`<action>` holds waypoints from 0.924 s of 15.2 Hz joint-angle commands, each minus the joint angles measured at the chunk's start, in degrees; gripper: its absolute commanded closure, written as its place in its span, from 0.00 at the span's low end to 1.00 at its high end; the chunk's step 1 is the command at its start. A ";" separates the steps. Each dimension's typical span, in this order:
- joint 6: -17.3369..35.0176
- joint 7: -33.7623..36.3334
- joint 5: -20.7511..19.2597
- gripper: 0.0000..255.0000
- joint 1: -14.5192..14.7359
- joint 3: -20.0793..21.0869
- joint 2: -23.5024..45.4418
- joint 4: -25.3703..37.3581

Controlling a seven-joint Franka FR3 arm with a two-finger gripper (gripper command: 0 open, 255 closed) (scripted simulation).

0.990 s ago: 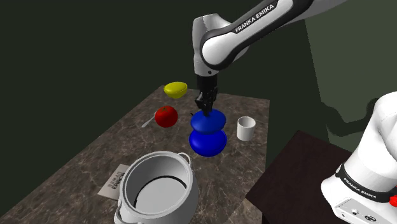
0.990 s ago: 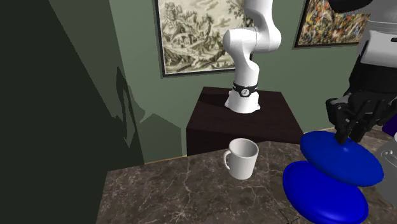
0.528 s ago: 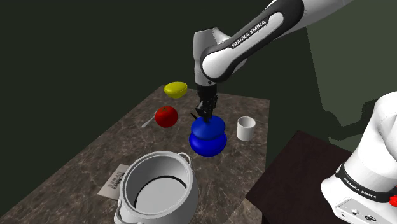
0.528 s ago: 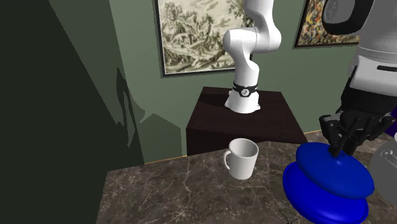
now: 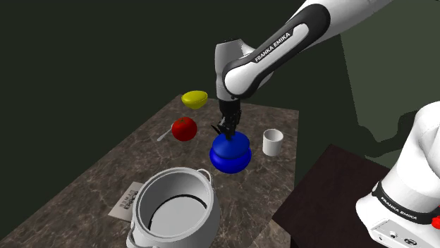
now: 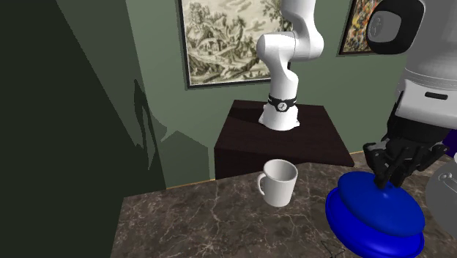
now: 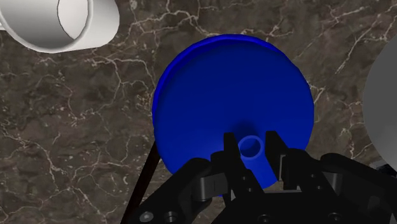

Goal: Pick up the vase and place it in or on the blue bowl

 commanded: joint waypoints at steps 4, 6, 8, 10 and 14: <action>0.04 0.00 0.00 0.00 0.00 0.00 0.01 0.00; 0.04 0.00 0.00 0.00 0.00 0.00 0.01 0.00; 0.04 0.00 0.00 0.00 0.00 0.00 0.01 0.00; -1.78 0.02 -0.05 0.00 -0.06 -0.05 -1.11 0.70; -6.90 0.09 -0.19 0.00 -0.22 -0.19 -3.86 3.06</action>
